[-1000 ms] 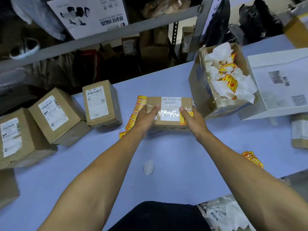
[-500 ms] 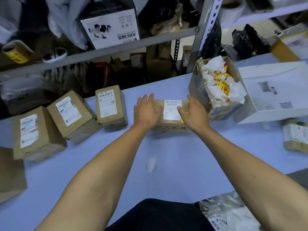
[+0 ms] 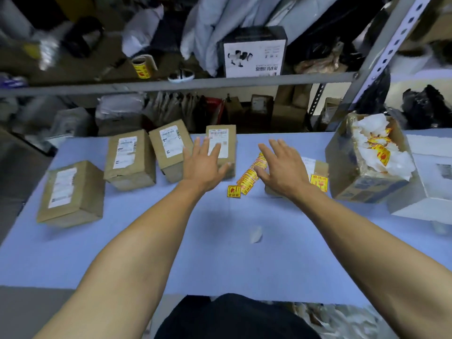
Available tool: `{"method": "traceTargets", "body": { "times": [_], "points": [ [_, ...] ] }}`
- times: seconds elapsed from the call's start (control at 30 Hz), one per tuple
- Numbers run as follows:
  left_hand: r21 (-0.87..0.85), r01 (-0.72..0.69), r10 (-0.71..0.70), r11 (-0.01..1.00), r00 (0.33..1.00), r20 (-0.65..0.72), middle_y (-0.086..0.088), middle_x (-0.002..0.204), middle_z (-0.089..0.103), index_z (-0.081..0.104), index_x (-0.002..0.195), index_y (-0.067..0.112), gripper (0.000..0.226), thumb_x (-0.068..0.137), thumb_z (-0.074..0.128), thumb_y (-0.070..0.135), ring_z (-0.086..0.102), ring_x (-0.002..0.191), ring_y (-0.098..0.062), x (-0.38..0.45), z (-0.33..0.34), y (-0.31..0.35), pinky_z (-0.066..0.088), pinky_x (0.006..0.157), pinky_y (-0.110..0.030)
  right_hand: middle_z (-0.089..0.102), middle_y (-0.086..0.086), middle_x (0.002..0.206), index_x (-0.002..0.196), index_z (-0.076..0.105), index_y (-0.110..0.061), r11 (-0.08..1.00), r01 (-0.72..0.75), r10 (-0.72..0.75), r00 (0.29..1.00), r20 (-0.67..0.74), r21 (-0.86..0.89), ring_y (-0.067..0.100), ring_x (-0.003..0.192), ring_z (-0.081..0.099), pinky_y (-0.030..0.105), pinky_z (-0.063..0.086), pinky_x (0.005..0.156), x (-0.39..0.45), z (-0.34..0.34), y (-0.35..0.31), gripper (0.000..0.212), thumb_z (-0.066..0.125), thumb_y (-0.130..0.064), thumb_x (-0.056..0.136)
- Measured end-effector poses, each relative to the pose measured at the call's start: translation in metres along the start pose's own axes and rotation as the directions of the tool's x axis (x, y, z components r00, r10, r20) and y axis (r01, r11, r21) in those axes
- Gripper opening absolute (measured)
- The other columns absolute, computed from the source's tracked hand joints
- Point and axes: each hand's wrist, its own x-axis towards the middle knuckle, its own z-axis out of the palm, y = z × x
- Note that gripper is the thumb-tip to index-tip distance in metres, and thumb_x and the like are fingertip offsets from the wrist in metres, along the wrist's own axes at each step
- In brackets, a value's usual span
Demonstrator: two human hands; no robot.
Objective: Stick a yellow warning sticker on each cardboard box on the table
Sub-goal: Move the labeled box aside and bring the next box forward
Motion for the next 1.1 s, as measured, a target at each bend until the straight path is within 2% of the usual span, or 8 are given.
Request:
{"method": "traceTargets", "body": {
  "times": [0.1,0.27,0.4,0.6,0.77,0.87,0.97,1.1],
  "points": [
    [0.008,0.043,-0.044,0.999,0.999,0.009,-0.013,0.165,0.014,0.022,0.156,0.024,0.069,0.098,0.033,0.06,0.003,0.152,-0.034,-0.016,0.001,-0.024,0.008,0.117,-0.061,0.02,0.011,0.165,0.158,0.023,-0.022,0.999,0.048,-0.048,0.998,0.029,-0.009,0.031,0.152,0.015,0.048,0.02,0.12,0.005,0.008,-0.022,0.068,0.043,-0.051,0.1],
    [-0.051,0.068,-0.067,0.996,0.997,0.03,-0.013,0.164,0.017,0.035,0.148,0.025,0.061,0.097,0.038,0.059,0.004,0.152,-0.035,-0.027,0.009,-0.063,0.012,0.117,-0.058,0.019,0.012,0.165,0.158,0.021,-0.023,0.997,0.076,-0.074,0.995,0.069,-0.034,0.031,0.153,0.014,0.049,0.021,0.12,0.017,0.021,-0.056,0.069,0.042,-0.053,0.099],
    [-0.061,0.063,-0.059,0.996,0.996,0.061,-0.012,0.165,0.015,0.031,0.15,0.025,0.063,0.098,0.035,0.06,0.004,0.152,-0.033,-0.021,0.016,-0.09,0.009,0.117,-0.058,0.019,0.013,0.165,0.158,0.02,-0.023,0.997,0.056,-0.051,0.995,0.09,-0.05,0.032,0.153,0.014,0.05,0.022,0.12,0.031,0.03,-0.075,0.068,0.04,-0.053,0.1],
    [-0.021,-0.063,0.065,0.998,0.991,0.113,-0.011,0.165,0.013,0.028,0.152,0.024,0.065,0.098,0.031,0.061,0.003,0.152,-0.033,0.007,0.025,-0.118,0.013,0.117,-0.057,0.018,0.013,0.166,0.158,0.017,-0.024,0.997,-0.048,0.055,0.992,0.116,-0.062,0.033,0.153,0.013,0.048,0.02,0.12,0.051,0.046,-0.09,0.069,0.04,-0.054,0.1],
    [-0.085,-0.168,0.176,0.982,0.979,0.103,-0.013,0.163,0.02,0.029,0.152,0.021,0.063,0.1,0.034,0.056,0.008,0.151,-0.036,0.043,0.028,-0.122,0.014,0.117,-0.056,0.019,0.013,0.165,0.158,0.019,-0.023,0.989,-0.15,0.15,0.981,0.122,-0.015,0.032,0.153,0.014,0.047,0.02,0.12,0.067,0.054,-0.098,0.068,0.042,-0.052,0.1],
    [-0.268,-0.169,0.2,0.948,0.976,0.09,-0.013,0.164,0.015,0.023,0.156,0.02,0.064,0.101,0.043,0.046,0.008,0.152,-0.032,0.066,0.029,-0.113,0.021,0.118,-0.051,0.019,0.014,0.165,0.157,0.021,-0.021,0.982,-0.185,0.177,0.974,0.14,0.044,0.033,0.152,0.014,0.046,0.023,0.119,0.081,0.055,-0.096,0.067,0.044,-0.049,0.101],
    [-0.511,-0.077,0.145,0.856,0.985,0.094,-0.01,0.165,0.015,0.023,0.157,0.022,0.065,0.1,0.048,0.042,0.01,0.152,-0.027,0.092,0.032,-0.098,0.025,0.119,-0.044,0.021,0.014,0.164,0.157,0.022,-0.019,0.943,-0.262,0.236,0.961,0.142,0.205,0.031,0.152,0.016,0.045,0.024,0.118,0.104,0.059,-0.089,0.067,0.047,-0.046,0.101],
    [-0.711,0.067,0.018,0.7,0.994,0.11,-0.007,0.158,0.036,0.034,0.152,0.017,0.058,0.1,0.052,0.035,0.027,0.147,-0.024,0.128,0.039,-0.078,0.028,0.117,-0.037,0.028,0.008,0.163,0.157,0.023,-0.016,0.826,-0.358,0.321,0.934,0.159,0.435,0.024,0.152,0.02,0.041,0.023,0.119,0.138,0.07,-0.074,0.069,0.048,-0.046,0.101]
  ]
}}
